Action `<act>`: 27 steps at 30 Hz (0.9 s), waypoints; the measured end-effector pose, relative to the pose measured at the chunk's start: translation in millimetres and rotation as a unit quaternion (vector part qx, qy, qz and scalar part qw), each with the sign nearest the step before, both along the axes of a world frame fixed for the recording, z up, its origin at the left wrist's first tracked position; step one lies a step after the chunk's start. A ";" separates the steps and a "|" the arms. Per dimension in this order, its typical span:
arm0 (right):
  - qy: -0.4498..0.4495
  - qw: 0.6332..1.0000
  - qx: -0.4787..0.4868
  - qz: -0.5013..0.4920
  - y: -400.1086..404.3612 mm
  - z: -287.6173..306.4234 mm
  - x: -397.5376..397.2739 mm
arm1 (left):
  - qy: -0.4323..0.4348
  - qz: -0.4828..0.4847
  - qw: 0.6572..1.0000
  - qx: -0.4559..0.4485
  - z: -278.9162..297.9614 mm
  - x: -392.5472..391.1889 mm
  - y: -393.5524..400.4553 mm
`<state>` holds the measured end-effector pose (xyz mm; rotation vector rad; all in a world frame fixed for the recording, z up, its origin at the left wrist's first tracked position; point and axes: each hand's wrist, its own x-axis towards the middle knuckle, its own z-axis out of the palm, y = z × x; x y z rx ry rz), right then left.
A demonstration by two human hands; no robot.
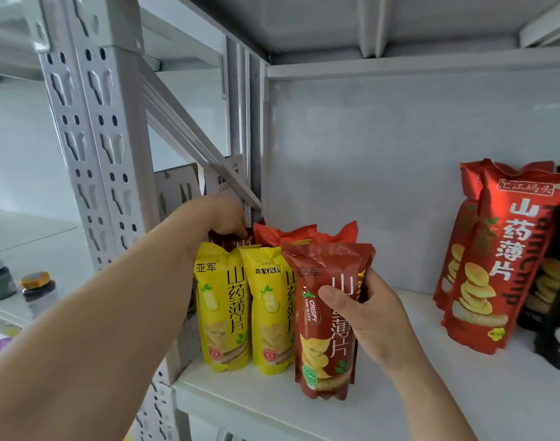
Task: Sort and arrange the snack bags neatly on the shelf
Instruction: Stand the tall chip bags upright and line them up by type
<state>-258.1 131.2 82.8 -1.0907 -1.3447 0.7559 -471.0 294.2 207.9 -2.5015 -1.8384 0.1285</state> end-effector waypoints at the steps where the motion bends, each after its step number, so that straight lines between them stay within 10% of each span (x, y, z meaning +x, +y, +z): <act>1: 0.001 1.000 -0.002 -0.001 -1.3 -0.4 -0.9 | -0.004 0.005 1.000 0.009 -1.6 -0.7 1.1; 18: -0.015 1.000 -0.015 0.004 -14.4 5.1 13.9 | -0.088 0.068 0.944 0.309 50.0 26.7 6.3; 27: -0.025 1.000 -0.015 -0.012 -22.8 5.0 41.9 | -0.259 -0.060 0.797 0.542 55.4 77.2 -28.7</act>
